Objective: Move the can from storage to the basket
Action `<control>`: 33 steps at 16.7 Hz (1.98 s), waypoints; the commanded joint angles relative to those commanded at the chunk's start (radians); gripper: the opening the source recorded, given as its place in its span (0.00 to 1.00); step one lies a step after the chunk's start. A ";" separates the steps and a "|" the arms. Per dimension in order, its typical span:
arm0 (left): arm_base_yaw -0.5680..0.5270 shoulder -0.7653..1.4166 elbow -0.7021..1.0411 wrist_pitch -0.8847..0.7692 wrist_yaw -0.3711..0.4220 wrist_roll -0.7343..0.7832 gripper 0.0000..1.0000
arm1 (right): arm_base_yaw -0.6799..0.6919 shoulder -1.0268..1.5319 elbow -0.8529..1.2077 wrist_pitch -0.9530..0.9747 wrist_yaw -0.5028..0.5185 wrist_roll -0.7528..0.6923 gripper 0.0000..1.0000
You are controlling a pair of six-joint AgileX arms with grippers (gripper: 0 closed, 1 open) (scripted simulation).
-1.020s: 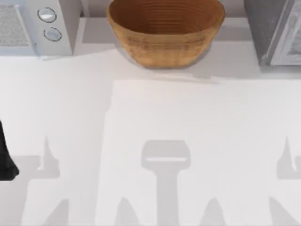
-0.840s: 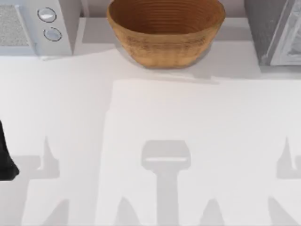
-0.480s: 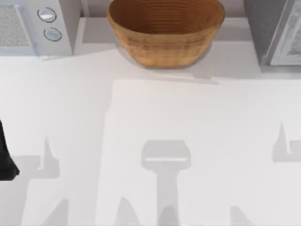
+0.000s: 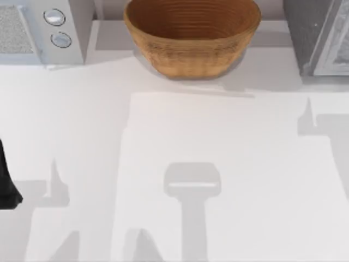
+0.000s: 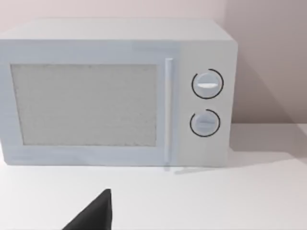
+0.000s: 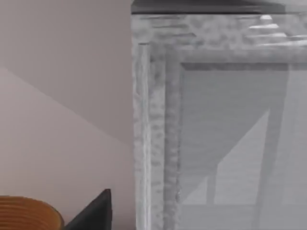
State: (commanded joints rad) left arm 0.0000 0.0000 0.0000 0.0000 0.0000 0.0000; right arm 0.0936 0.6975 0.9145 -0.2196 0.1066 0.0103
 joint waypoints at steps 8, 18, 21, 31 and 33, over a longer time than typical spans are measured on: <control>0.000 0.000 0.000 0.000 0.000 0.000 1.00 | 0.063 0.441 0.583 -0.138 0.064 0.003 1.00; 0.000 0.000 0.000 0.000 0.000 0.000 1.00 | 0.091 0.630 0.827 -0.198 0.090 0.005 1.00; 0.000 0.000 0.000 0.000 0.000 0.000 1.00 | 0.088 0.629 0.827 -0.195 0.092 0.006 1.00; 0.000 0.000 0.000 0.000 0.000 0.000 1.00 | 0.250 0.962 1.112 -0.144 0.263 0.001 1.00; 0.000 0.000 0.000 0.000 0.000 0.000 1.00 | 0.261 0.980 1.128 -0.142 0.273 0.001 1.00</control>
State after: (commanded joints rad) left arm 0.0000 0.0000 0.0000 0.0000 0.0000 0.0000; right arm 0.3549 1.6775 2.0429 -0.3614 0.3794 0.0113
